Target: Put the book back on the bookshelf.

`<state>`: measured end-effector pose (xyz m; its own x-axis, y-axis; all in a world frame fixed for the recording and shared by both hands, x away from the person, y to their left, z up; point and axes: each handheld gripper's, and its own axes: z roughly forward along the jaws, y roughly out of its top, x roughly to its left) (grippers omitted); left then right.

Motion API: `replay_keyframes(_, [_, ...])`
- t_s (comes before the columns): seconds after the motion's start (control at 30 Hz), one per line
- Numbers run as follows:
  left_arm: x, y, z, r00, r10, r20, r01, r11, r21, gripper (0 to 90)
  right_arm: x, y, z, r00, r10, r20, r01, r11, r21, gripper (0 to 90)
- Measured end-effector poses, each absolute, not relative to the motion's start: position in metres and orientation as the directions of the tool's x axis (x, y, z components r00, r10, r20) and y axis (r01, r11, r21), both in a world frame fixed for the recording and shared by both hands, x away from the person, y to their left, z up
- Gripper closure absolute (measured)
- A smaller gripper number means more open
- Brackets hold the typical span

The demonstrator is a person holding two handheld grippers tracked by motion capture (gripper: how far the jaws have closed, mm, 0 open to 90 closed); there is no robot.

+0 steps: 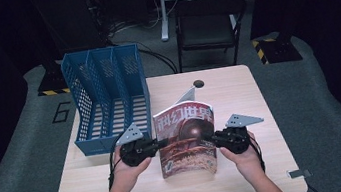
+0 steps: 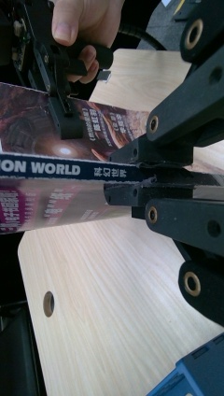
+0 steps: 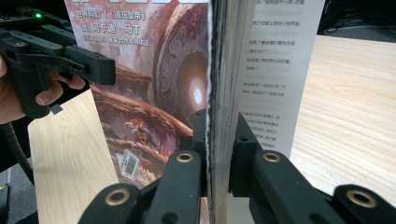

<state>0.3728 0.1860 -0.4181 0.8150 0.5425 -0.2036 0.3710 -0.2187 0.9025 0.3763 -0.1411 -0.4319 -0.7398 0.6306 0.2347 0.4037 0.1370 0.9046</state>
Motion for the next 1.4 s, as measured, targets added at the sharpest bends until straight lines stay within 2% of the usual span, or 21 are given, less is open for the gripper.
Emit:
replay_keyframes(0.13, [0.369, 0.189, -0.419, 0.813, 0.547, -0.198, 0.371, -0.225, 0.901, 83.6, 0.374, -0.143, -0.431, -0.747, 0.616, 0.250, 0.412, 0.132, 0.902, 78.0])
replay_keyframes(0.3, [0.362, 0.189, -0.417, 0.820, 0.541, -0.187, 0.363, -0.239, 0.901, 83.5, 0.369, -0.148, -0.434, -0.739, 0.617, 0.273, 0.434, 0.126, 0.892, 65.9])
replay_keyframes(0.4, [0.358, 0.190, -0.417, 0.827, 0.537, -0.169, 0.348, -0.252, 0.903, 83.5, 0.366, -0.151, -0.439, -0.733, 0.615, 0.291, 0.453, 0.122, 0.883, 63.3])
replay_keyframes(0.67, [0.353, 0.192, -0.419, 0.836, 0.519, -0.176, 0.341, -0.242, 0.908, 83.3, 0.367, -0.156, -0.467, -0.748, 0.577, 0.330, 0.507, 0.175, 0.844, 62.9])
replay_keyframes(0.77, [0.352, 0.192, -0.420, 0.837, 0.517, -0.179, 0.341, -0.238, 0.909, 83.3, 0.368, -0.154, -0.481, -0.747, 0.570, 0.343, 0.545, 0.230, 0.806, 64.1])
replay_keyframes(0.87, [0.350, 0.193, -0.419, 0.845, 0.510, -0.163, 0.327, -0.252, 0.911, 83.2, 0.367, -0.149, -0.492, -0.740, 0.609, 0.286, 0.546, 0.295, 0.784, 66.8])
replay_keyframes(1.13, [0.346, 0.192, -0.419, 0.848, 0.502, -0.171, 0.334, -0.254, 0.908, 83.1, 0.368, -0.150, -0.498, -0.723, 0.608, 0.327, 0.570, 0.260, 0.779, 67.7])
replay_keyframes(1.4, [0.343, 0.190, -0.418, 0.862, 0.482, -0.158, 0.316, -0.267, 0.910, 83.6, 0.367, -0.147, -0.497, -0.741, 0.608, 0.286, 0.538, 0.281, 0.795, 79.9])
